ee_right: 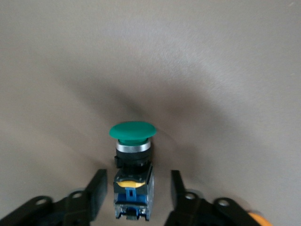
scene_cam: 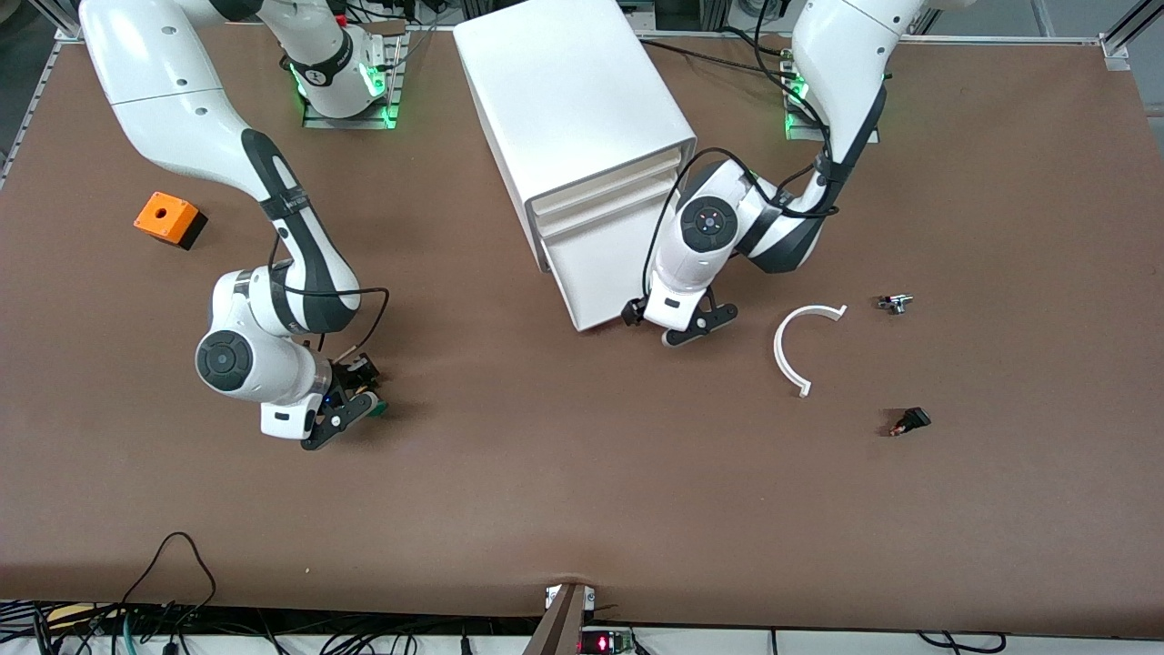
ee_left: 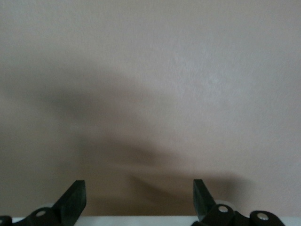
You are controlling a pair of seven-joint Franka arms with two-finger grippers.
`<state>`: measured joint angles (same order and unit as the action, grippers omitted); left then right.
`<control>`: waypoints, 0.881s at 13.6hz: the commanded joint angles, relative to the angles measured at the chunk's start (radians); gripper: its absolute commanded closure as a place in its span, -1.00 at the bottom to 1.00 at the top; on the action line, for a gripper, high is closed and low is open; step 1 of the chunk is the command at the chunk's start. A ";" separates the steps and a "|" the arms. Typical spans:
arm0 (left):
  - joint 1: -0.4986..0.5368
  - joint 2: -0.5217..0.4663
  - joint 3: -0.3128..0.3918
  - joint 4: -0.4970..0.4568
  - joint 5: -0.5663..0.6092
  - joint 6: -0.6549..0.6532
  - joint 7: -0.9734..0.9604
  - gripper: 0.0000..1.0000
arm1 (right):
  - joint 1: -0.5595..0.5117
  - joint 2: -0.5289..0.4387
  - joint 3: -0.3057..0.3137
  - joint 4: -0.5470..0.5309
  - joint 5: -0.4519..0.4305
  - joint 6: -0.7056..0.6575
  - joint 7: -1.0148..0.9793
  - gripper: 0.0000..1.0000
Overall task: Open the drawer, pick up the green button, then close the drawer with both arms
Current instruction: 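Place the green button on the table while the left gripper pushes the drawer shut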
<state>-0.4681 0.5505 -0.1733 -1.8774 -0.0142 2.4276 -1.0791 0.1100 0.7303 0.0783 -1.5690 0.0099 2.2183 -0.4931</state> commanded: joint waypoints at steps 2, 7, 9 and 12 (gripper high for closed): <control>-0.026 -0.027 -0.041 -0.051 -0.009 -0.002 -0.044 -1.00 | -0.016 -0.126 -0.017 -0.006 0.016 -0.097 -0.031 -1.00; -0.030 -0.021 -0.152 -0.054 -0.009 -0.007 -0.145 -1.00 | -0.020 -0.438 -0.023 -0.080 0.032 -0.275 -0.013 -1.00; -0.032 -0.008 -0.182 -0.054 -0.009 -0.007 -0.151 -1.00 | -0.021 -0.569 -0.038 -0.156 0.033 -0.293 -0.009 -1.00; -0.034 0.006 -0.206 -0.054 -0.009 -0.008 -0.151 -1.00 | -0.021 -0.681 -0.066 -0.164 0.036 -0.390 0.002 -1.00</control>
<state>-0.4984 0.5483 -0.3639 -1.9184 -0.0142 2.4149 -1.2183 0.0957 0.1358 0.0230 -1.6761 0.0283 1.8567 -0.4970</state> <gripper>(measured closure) 0.000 0.000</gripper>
